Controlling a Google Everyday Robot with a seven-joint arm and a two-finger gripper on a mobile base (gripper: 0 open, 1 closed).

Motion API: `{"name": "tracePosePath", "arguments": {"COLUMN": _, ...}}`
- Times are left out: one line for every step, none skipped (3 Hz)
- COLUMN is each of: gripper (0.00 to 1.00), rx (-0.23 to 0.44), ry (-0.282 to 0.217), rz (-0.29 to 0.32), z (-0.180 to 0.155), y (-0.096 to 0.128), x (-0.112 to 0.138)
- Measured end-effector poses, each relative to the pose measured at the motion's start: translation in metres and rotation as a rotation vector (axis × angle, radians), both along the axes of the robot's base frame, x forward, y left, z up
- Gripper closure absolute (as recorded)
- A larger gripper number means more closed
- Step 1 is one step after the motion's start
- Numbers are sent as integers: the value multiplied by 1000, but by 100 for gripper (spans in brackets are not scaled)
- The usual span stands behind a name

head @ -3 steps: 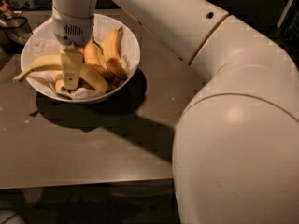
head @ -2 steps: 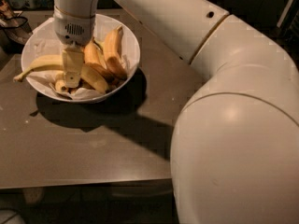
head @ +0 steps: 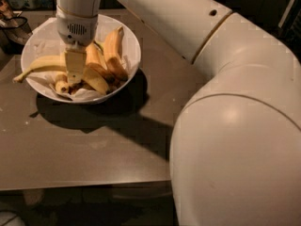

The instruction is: Pick banana from white bowl

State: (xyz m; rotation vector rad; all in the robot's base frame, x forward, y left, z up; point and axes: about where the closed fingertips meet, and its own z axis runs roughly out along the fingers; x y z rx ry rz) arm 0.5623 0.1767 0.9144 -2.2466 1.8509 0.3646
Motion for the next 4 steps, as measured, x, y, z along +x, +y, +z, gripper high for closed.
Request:
{"name": "tracePosePath", "arguments": {"gripper": 75, "rx": 0, "ry": 0, "rz": 0, "z": 0, "y": 0, "x": 0}}
{"name": "tracePosePath", "arguments": {"gripper": 100, "rx": 0, "ry": 0, "rz": 0, "z": 0, "y": 0, "x": 0}}
{"name": "tracePosePath", "arguments": {"gripper": 100, "rx": 9, "ry": -22, "rz": 8, "z": 8, "y": 6, "x": -2}}
{"name": "tracePosePath", "arguments": {"gripper": 100, "rx": 34, "ry": -39, "rz": 17, "z": 23, "y": 5, "x": -15}}
